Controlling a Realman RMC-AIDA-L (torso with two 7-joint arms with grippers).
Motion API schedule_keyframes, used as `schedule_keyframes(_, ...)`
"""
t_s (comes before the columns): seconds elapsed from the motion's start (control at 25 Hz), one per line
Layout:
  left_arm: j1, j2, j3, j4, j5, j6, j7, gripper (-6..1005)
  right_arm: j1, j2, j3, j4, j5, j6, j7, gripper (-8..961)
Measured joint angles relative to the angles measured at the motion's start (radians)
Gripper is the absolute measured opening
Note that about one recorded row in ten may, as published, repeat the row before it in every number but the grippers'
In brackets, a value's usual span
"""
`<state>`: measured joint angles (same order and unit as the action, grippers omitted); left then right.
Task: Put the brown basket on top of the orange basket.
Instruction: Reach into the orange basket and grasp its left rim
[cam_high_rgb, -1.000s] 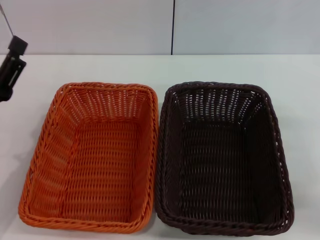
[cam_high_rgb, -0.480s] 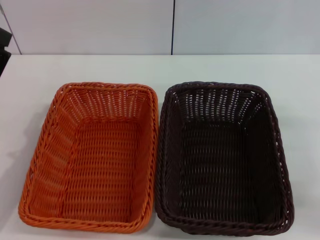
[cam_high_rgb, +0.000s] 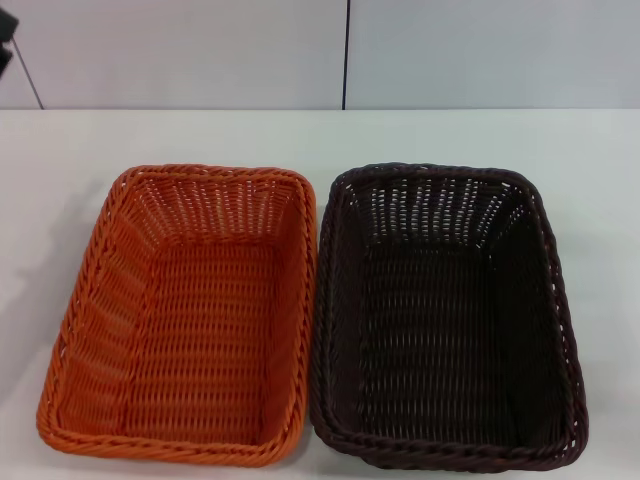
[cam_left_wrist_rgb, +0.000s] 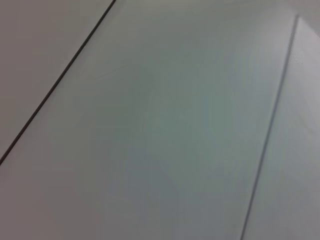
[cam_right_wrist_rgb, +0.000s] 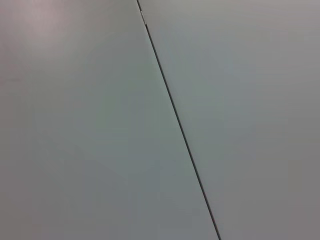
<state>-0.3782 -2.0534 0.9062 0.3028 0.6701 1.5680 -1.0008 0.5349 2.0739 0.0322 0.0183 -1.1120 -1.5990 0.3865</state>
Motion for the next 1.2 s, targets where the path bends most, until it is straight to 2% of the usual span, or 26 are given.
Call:
schedule_keyframes(0.04,0.008,0.006,0.01,0.071,0.011,-0.074,-0.076,792,-0.002,0.0,0.0,0.001,0.0,0.002,0.0,540)
schedule_keyframes(0.08,0.008,0.006,0.01,0.071,0.011,-0.074,-0.076,791,-0.002,0.0,0.0,0.001,0.0,0.002,0.0,540)
schedule_keyframes(0.16,0.019,0.014,0.012,0.164,0.054,-0.16,-0.163,789,-0.003,0.001,0.0,0.003,0.0,0.003,0.0,540)
schedule_keyframes(0.2,0.019,0.014,0.012,0.164,0.054,-0.16,-0.163,788,-0.004,0.001,0.0,0.004,-0.001,0.003,0.0,540)
schedule_keyframes(0.24,0.028,0.025,0.013,0.272,0.134,-0.249,-0.262,787,-0.006,0.001,0.0,0.005,0.0,0.006,0.0,540)
schedule_keyframes(0.32,0.033,0.042,0.013,0.376,0.237,-0.332,-0.379,785,-0.007,0.002,0.0,0.005,0.0,0.011,0.0,540)
schedule_keyframes(0.36,0.033,0.052,0.013,0.421,0.288,-0.361,-0.438,785,-0.008,0.002,0.0,0.005,0.0,0.016,0.0,540)
schedule_keyframes(0.4,0.033,0.052,0.013,0.421,0.288,-0.361,-0.438,784,-0.009,0.002,0.0,0.006,0.001,0.021,0.0,540)
schedule_keyframes(0.48,0.029,0.084,0.009,0.547,0.476,-0.413,-0.632,782,-0.011,0.003,0.002,0.006,0.002,0.026,0.0,540)
schedule_keyframes(0.56,0.024,0.108,0.005,0.631,0.619,-0.417,-0.768,780,-0.013,0.003,0.003,0.006,0.002,0.028,0.0,540)
schedule_keyframes(0.68,0.021,0.129,0.007,0.768,0.854,-0.408,-0.984,777,-0.015,0.003,0.004,0.006,0.004,0.031,0.0,540)
schedule_keyframes(0.8,0.024,0.128,-0.011,0.931,1.104,-0.366,-1.195,775,-0.016,0.003,0.009,0.005,0.004,0.047,0.0,540)
schedule_keyframes(0.92,0.029,0.119,-0.046,1.073,1.276,-0.263,-1.33,772,-0.015,0.003,0.009,0.002,0.005,0.07,0.0,540)
schedule_keyframes(1.04,0.02,0.114,-0.069,1.142,1.372,-0.145,-1.38,769,-0.011,0.002,0.009,0.0,0.006,0.095,0.001,540)
schedule_keyframes(1.2,0.013,0.107,-0.069,1.154,1.425,-0.076,-1.393,766,-0.009,0.002,0.009,0.0,0.006,0.102,0.001,540)
